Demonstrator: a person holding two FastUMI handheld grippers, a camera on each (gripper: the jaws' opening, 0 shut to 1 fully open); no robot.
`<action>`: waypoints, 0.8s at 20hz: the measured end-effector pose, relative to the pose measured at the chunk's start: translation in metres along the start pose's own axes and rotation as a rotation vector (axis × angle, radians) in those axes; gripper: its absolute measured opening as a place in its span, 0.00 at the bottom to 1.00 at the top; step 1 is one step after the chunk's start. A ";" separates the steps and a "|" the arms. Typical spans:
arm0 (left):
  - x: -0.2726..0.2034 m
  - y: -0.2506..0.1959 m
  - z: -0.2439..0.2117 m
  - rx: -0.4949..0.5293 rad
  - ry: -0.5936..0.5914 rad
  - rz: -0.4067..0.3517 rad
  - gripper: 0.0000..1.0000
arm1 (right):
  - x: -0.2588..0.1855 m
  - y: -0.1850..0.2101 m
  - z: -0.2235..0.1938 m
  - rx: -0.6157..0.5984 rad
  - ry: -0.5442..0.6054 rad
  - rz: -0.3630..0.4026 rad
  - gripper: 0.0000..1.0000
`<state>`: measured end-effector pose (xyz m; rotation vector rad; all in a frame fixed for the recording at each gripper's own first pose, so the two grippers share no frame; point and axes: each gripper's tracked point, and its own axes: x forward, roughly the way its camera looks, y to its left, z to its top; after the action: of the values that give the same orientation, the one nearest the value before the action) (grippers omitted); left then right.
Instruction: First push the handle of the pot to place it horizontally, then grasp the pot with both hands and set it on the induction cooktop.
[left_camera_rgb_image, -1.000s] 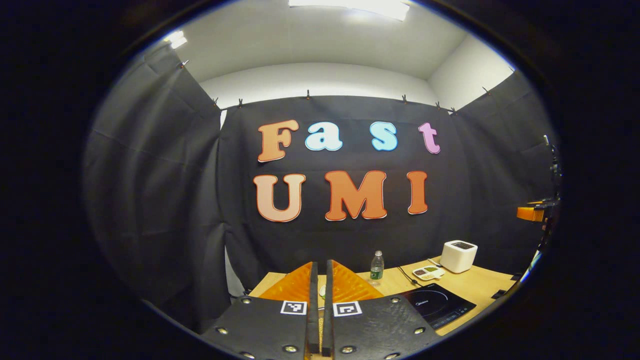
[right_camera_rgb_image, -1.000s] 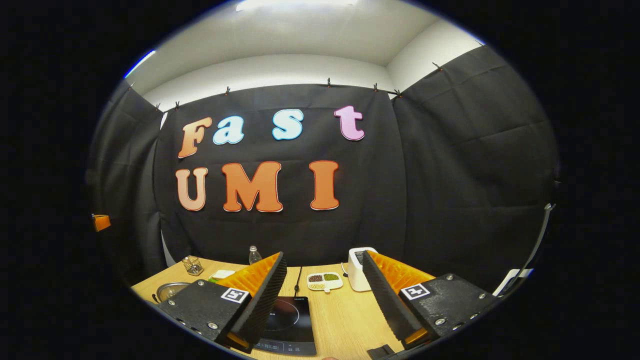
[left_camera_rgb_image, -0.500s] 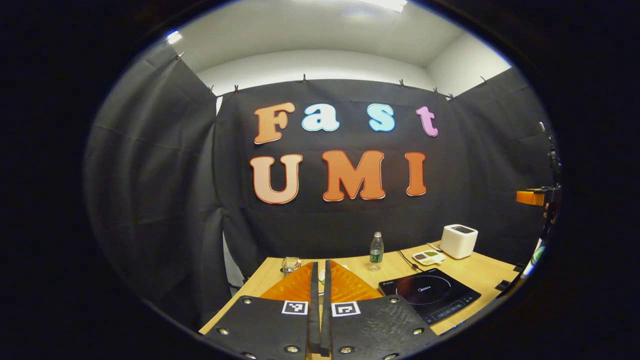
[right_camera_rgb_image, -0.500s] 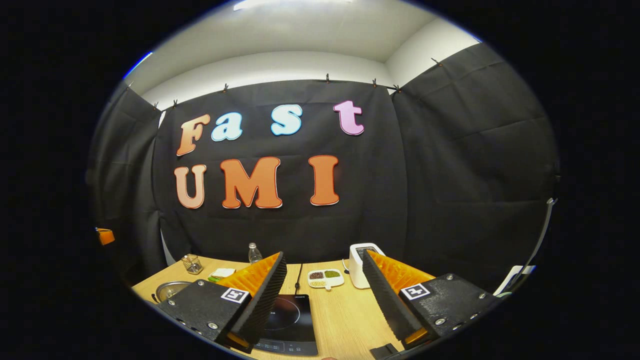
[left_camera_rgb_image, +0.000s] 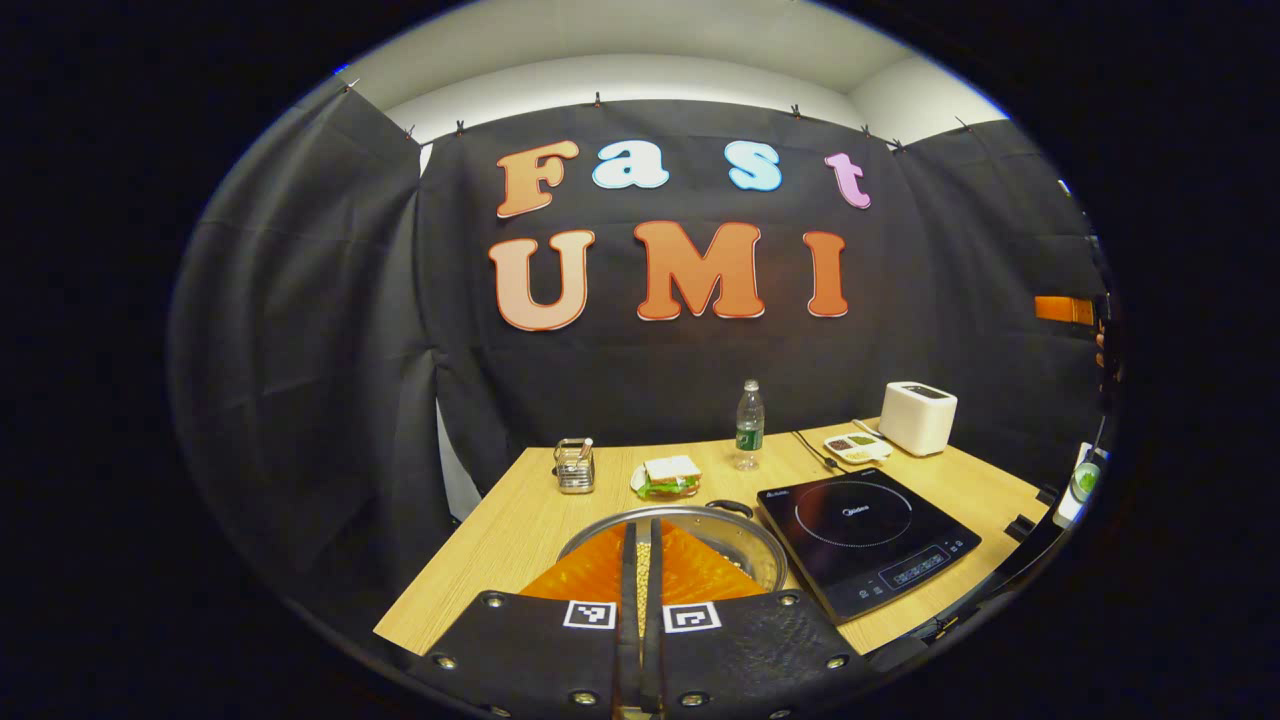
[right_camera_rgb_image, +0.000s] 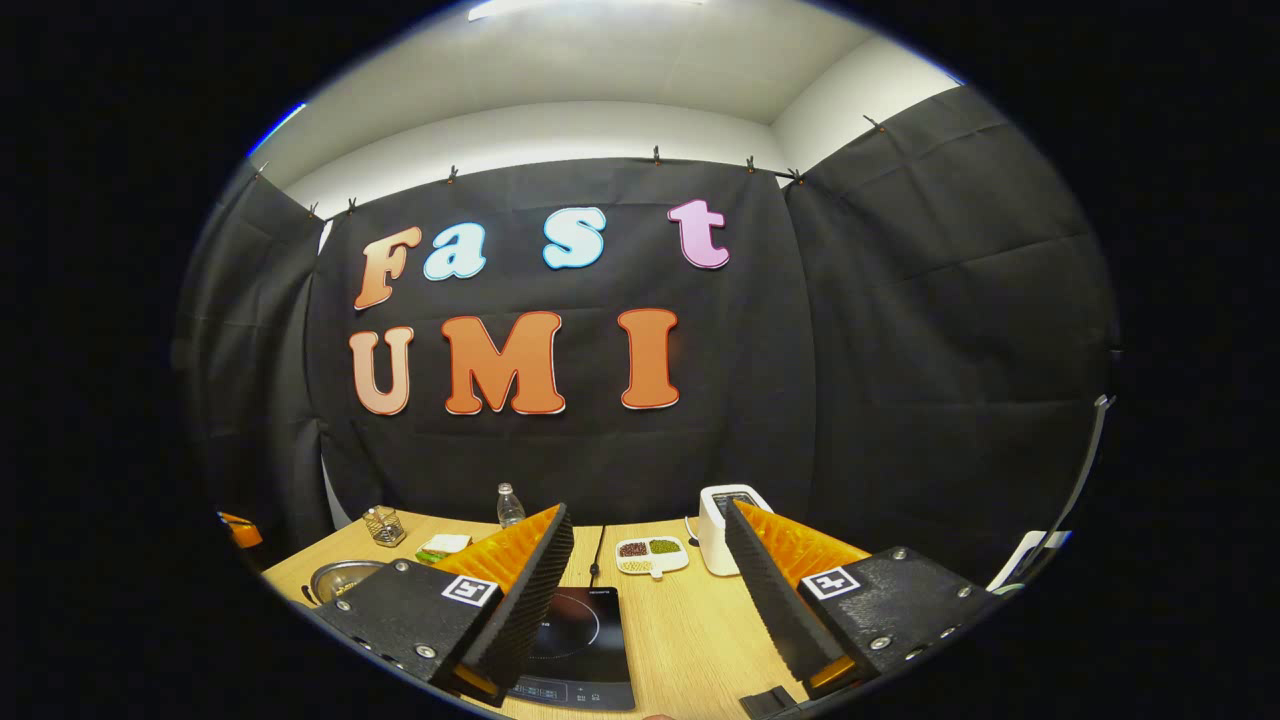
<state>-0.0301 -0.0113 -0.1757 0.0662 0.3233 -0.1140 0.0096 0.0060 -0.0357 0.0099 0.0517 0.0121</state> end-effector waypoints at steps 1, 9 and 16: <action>0.001 0.002 -0.012 -0.019 0.020 0.006 0.02 | -0.001 0.000 0.000 0.000 -0.001 0.000 0.95; -0.004 0.007 -0.104 -0.107 0.179 0.029 0.02 | 0.006 0.010 -0.012 -0.042 0.019 0.001 0.95; 0.000 0.013 -0.169 -0.149 0.306 0.050 0.02 | 0.011 0.020 -0.021 -0.040 0.043 0.007 0.95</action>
<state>-0.0813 0.0157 -0.3346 -0.0572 0.6342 -0.0292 0.0194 0.0264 -0.0572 -0.0300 0.0946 0.0199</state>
